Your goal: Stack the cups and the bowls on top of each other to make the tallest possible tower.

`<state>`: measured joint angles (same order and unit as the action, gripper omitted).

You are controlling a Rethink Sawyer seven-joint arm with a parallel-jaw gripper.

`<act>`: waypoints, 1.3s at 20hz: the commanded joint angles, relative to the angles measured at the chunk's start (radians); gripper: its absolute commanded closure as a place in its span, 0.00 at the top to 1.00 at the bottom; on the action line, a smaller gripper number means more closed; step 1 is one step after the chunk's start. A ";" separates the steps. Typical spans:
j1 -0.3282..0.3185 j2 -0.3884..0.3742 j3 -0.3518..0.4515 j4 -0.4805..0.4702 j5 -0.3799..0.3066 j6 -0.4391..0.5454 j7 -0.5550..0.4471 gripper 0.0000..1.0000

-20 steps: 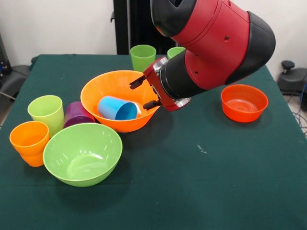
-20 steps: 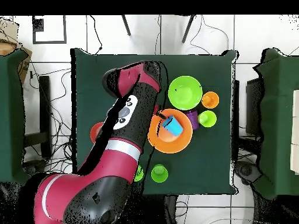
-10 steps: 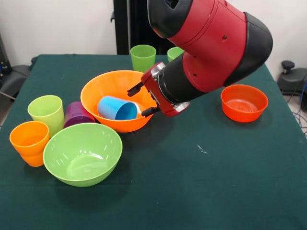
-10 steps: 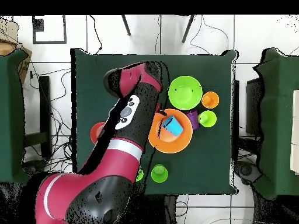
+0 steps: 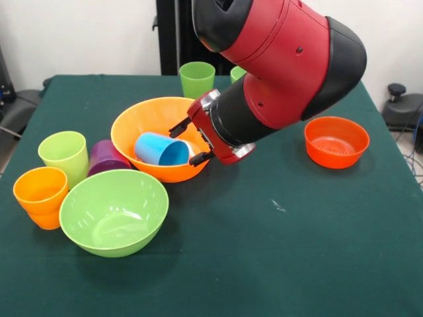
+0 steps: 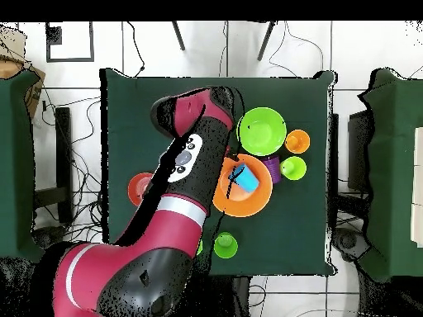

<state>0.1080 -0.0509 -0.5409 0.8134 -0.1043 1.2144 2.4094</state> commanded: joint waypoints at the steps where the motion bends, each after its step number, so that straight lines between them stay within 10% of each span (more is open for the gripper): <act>1: -0.007 -0.034 0.117 0.026 -0.051 -0.068 -0.157 1.00; 26: 0.000 -0.040 0.091 0.034 -0.095 -0.055 -0.149 1.00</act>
<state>0.1084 -0.0826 -0.5409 0.8136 -0.1264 1.2146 2.4094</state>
